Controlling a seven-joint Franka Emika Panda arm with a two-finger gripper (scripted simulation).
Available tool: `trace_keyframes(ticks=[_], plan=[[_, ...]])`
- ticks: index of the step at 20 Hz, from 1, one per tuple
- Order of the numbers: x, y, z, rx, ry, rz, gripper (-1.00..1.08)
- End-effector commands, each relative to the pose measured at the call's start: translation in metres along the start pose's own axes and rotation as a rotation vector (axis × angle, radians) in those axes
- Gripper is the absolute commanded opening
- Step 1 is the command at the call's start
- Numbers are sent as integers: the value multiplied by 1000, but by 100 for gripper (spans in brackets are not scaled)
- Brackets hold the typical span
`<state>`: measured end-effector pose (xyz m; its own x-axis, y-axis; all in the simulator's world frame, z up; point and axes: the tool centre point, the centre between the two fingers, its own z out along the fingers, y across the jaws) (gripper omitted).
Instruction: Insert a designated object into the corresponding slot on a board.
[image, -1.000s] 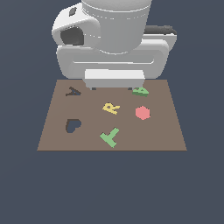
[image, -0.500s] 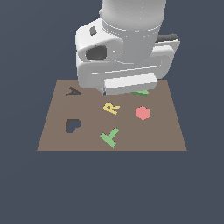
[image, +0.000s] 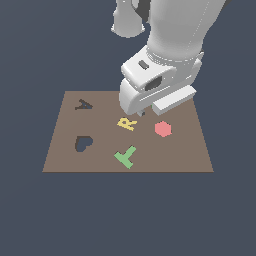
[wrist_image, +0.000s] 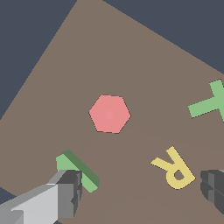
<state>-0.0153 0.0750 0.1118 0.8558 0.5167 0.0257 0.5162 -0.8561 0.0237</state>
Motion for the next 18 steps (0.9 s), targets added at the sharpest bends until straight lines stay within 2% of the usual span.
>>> trace_keyframes(ticks=[1,10,18], plan=[[-3,-17,13,7,-3,-101,100],[-21,-58,46,24,-14,-361,100],[-32,-71,59,30,-19,-459,100]])
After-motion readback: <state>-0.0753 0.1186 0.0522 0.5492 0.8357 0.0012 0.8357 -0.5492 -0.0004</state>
